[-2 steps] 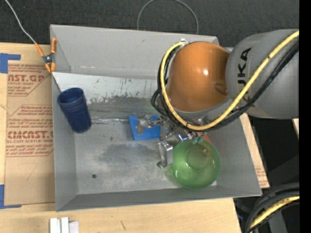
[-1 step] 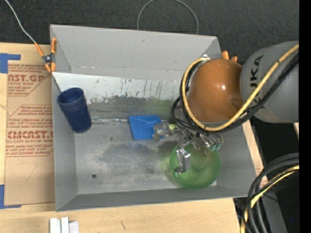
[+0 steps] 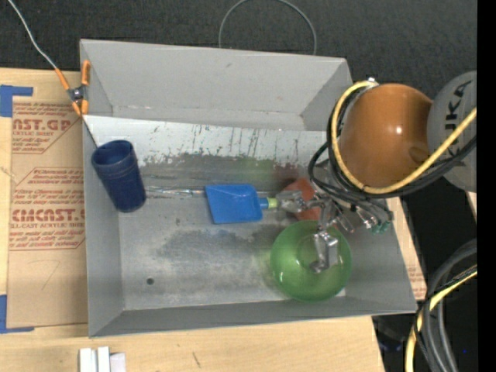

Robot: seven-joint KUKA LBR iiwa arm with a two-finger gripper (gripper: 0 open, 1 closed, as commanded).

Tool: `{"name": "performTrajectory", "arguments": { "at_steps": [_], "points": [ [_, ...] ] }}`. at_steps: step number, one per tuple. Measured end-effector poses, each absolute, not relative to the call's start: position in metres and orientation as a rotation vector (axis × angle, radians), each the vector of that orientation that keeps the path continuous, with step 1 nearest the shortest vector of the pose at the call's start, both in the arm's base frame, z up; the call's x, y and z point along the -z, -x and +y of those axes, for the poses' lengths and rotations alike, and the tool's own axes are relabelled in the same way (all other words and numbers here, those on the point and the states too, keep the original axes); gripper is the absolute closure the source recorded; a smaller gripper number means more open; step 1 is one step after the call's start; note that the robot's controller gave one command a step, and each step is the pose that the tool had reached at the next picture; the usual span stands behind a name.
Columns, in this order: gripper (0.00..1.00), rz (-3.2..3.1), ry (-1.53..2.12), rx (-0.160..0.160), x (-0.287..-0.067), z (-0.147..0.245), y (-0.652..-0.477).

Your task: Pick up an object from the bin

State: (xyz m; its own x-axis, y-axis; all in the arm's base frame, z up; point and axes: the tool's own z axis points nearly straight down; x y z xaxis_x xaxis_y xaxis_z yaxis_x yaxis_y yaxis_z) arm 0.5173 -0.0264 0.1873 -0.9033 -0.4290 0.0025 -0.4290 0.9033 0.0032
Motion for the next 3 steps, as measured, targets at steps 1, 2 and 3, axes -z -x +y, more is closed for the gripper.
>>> {"name": "performTrajectory", "arguments": {
  "at_steps": [1, 2, 3],
  "points": [
    [0.0, -2.895, -1.223, 0.005, -0.14, -0.025, -0.494],
    [0.0, -2.853, -1.322, 0.005, -0.104, 0.003, -0.546],
    [0.0, -2.669, -1.661, 0.007, -0.076, -0.013, -0.523]
  ]
}}
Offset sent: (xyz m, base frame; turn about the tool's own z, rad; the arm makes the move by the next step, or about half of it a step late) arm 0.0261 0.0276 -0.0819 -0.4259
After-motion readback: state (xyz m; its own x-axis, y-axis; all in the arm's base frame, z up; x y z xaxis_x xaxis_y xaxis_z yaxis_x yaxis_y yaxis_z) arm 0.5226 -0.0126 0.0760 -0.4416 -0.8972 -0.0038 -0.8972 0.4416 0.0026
